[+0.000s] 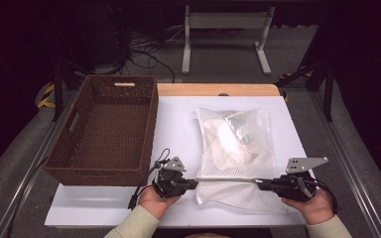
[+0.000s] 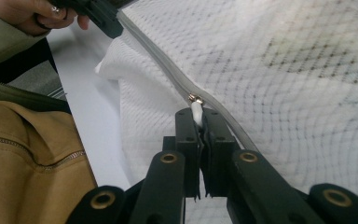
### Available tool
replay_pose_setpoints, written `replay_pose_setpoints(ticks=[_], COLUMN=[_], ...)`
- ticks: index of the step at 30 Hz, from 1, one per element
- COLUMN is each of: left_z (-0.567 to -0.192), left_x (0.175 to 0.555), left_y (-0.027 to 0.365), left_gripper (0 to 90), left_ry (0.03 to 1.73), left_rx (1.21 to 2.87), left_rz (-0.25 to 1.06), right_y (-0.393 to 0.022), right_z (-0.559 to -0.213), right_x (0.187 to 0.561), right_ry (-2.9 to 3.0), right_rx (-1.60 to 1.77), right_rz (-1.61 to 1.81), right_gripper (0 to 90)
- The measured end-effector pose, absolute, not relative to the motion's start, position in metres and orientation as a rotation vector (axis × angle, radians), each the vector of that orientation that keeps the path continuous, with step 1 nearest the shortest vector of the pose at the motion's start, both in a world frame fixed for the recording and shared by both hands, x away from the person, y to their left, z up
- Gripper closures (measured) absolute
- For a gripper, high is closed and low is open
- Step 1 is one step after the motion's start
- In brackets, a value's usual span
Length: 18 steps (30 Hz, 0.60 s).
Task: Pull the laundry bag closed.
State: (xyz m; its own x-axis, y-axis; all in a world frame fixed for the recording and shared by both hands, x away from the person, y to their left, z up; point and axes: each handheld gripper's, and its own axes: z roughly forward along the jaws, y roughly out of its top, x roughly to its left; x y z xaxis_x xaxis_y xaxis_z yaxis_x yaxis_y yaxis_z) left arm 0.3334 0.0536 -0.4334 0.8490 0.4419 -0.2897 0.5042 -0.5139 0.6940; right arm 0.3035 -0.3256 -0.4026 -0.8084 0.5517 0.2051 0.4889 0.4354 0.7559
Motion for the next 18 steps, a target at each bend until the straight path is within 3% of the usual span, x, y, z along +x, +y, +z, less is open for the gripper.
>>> replay_pose_setpoints(ticks=[18], left_z=[-0.436], left_x=[0.334], left_y=[0.054], left_gripper=[88.7], left_ry=[0.674], left_rx=[2.208], left_rz=[-0.173], right_y=[-0.354], right_z=[-0.406], right_x=[0.29], right_ry=[2.537], right_rx=[1.067], right_rz=[1.291], right_gripper=[86.4])
